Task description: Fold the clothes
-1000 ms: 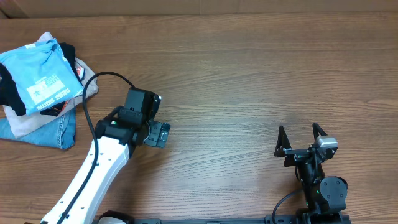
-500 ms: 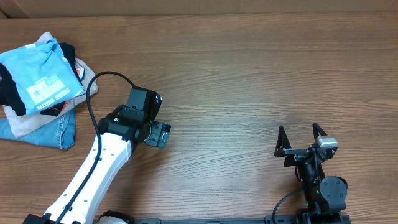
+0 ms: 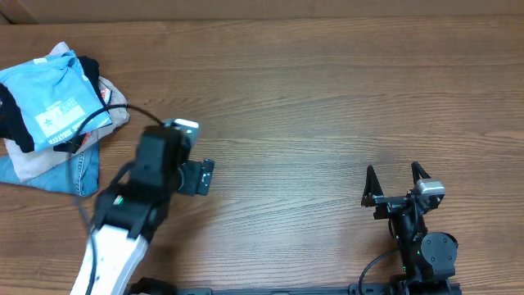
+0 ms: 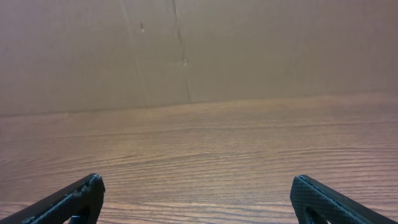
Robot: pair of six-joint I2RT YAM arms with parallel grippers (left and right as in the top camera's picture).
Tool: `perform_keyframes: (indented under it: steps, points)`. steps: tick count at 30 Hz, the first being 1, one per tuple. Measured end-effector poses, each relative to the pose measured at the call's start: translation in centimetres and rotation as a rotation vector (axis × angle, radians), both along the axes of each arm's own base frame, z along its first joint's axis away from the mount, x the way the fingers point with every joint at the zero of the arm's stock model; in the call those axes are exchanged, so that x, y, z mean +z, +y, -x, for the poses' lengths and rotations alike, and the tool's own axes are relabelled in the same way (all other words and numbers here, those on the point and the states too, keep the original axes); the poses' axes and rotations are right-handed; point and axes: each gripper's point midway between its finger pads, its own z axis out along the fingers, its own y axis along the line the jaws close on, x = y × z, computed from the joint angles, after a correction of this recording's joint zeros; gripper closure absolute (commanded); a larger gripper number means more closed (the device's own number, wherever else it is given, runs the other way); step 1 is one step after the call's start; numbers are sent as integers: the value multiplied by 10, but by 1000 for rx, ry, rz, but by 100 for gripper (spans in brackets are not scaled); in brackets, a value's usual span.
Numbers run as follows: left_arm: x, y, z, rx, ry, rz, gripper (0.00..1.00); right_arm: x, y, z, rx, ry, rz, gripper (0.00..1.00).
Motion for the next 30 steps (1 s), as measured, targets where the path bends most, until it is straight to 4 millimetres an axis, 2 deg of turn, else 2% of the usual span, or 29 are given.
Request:
perform_keyframes:
  steps: [1,7,13,15,21,30]
  points:
    - [14,5,3,14,-53,13,0,0,0,0,0,0,0,0]
    - [55,23,20,65,-205,55,0,0,0,0,0,0,0,0]
    - [86,37,40,106,-344,106,0,0,0,0,0,0,0,0]
    - [87,41,46,116,-375,115,0,0,0,0,0,0,0,0]
    - [72,46,55,129,-493,149,0,0,0,0,0,0,0,0]
    - [40,33,47,49,-713,219,0,0,0,0,0,0,0,0]
